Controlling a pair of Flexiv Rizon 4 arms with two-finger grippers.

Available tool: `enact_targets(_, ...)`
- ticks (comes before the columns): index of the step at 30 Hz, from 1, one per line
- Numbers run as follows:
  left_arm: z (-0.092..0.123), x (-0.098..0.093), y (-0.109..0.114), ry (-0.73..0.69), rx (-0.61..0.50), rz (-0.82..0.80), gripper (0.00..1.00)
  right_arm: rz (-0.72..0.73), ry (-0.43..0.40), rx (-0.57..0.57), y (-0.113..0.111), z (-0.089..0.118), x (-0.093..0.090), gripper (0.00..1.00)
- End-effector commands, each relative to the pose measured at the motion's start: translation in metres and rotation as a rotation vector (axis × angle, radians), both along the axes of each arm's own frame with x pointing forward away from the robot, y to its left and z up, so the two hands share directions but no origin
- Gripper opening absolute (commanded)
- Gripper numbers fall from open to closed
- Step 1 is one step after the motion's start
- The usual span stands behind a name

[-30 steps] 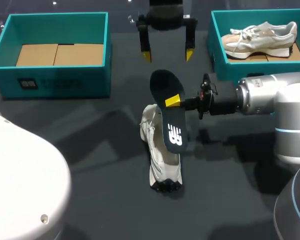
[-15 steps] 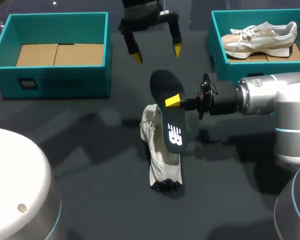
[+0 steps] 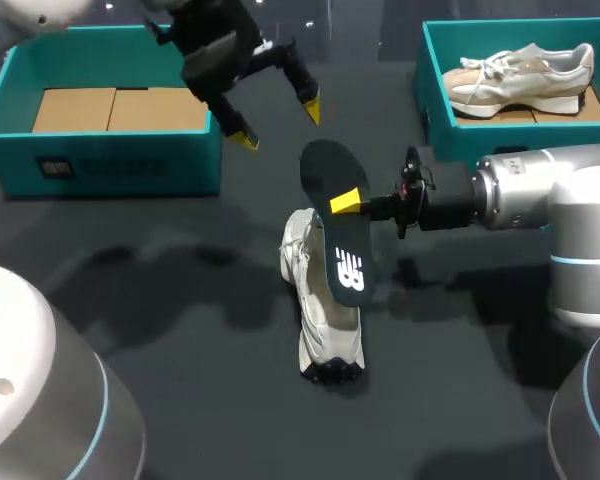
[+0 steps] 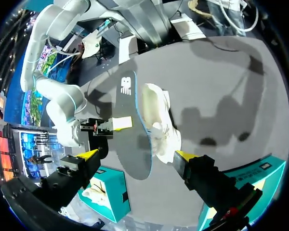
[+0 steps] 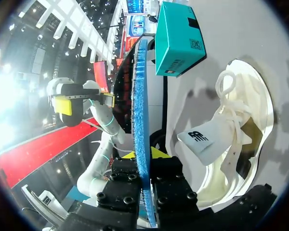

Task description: Take the shoe out of the shoebox, open the shoe tongue, remove and reinsert the insole, then place the shoe into the shoebox

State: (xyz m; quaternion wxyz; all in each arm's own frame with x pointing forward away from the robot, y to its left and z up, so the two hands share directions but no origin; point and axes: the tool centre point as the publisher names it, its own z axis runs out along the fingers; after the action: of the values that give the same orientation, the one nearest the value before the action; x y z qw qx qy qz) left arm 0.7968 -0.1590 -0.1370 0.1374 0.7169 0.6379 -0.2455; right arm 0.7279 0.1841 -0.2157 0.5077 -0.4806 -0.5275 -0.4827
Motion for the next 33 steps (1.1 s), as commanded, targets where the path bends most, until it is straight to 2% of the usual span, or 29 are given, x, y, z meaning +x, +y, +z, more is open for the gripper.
enact_targets(1, -0.006, -0.014, 0.012, 0.006, -0.313, 0.053, 1.0, -0.002, 0.0, -0.002, 0.0, 0.0, -0.001, 0.0)
enact_targets(9, -0.015, -0.019, 0.023, -0.009, -0.433, 0.118, 1.0, -0.002, 0.0, -0.002, 0.0, 0.0, -0.001, 0.0)
enact_targets(11, -0.009, -0.021, 0.027, -0.058, -0.424, 0.113, 1.0, -0.002, 0.0, -0.002, 0.0, 0.0, -0.001, 0.0)
enact_targets(24, -0.009, -0.021, 0.027, -0.058, -0.424, 0.113, 1.0, -0.002, 0.0, -0.002, 0.0, 0.0, -0.001, 0.0)
enact_targets(26, -0.013, -0.024, 0.029, -0.109, -0.455, 0.154, 1.0, -0.002, 0.0, -0.002, 0.0, 0.0, -0.001, 0.0)
enact_targets(33, -0.023, -0.03, 0.042, -0.145, -0.589, 0.194, 1.0, -0.002, 0.0, -0.002, 0.0, 0.0, -0.001, 0.0)
